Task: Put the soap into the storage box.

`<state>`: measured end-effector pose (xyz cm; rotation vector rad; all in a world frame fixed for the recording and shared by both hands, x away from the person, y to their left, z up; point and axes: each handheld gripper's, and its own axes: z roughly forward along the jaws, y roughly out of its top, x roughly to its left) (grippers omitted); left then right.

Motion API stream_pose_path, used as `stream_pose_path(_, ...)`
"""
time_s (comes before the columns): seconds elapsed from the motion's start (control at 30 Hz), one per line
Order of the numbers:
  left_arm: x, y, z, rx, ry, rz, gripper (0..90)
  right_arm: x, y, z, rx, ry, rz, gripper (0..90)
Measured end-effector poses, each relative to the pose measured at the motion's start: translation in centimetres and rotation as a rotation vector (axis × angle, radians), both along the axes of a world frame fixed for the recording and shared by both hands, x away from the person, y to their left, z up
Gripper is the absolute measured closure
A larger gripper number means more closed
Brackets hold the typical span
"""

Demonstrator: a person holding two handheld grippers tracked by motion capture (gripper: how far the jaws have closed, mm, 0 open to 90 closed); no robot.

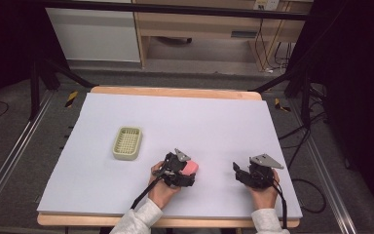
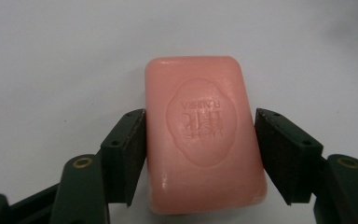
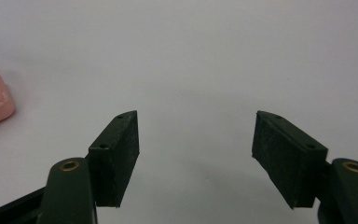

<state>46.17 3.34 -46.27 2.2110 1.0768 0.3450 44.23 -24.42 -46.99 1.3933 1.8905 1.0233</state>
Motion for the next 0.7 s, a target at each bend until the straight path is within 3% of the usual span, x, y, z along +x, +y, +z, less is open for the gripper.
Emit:
stream_pose_path(0.2,0.7,-0.5,0.2,0.013,0.016,-0.022,30.0,0.0,0.0,0.0,0.002,0.003,0.001,31.8)
stream_pose_path(0.43,1.2,-1.1,-0.3,0.086,0.033,-0.037,32.0,0.0,-0.1,0.0,0.005,0.008,0.005,32.6)
stream_pose_path(0.7,1.6,-1.0,-0.4,0.070,0.056,-0.037,33.1,0.0,0.0,0.0,0.009,0.015,0.010,33.4)
